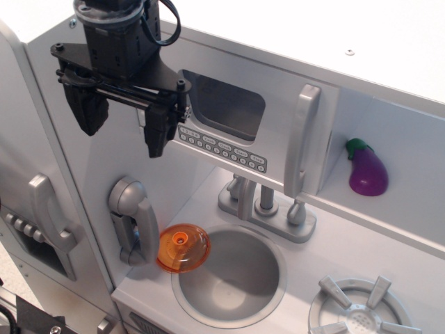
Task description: Open microwave
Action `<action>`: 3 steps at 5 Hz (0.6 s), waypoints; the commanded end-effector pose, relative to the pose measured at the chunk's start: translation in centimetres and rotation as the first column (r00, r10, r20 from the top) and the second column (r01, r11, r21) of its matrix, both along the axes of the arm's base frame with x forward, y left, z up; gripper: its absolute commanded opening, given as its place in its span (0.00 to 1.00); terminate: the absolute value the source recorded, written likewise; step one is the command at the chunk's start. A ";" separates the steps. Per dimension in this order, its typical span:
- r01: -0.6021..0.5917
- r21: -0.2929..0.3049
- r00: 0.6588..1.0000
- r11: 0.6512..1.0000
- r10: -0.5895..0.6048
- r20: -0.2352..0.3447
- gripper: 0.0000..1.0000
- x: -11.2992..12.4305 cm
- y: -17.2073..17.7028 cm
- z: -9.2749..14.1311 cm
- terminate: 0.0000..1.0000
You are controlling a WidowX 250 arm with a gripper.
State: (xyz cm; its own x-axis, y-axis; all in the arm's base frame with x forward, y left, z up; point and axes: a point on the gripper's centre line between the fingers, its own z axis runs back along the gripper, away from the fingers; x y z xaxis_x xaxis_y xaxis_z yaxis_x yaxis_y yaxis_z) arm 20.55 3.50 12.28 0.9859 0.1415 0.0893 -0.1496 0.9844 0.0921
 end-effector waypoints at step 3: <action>0.021 -0.029 0.991 0.999 -0.017 0.131 1.00 4.0 -5.0 1.4 0.00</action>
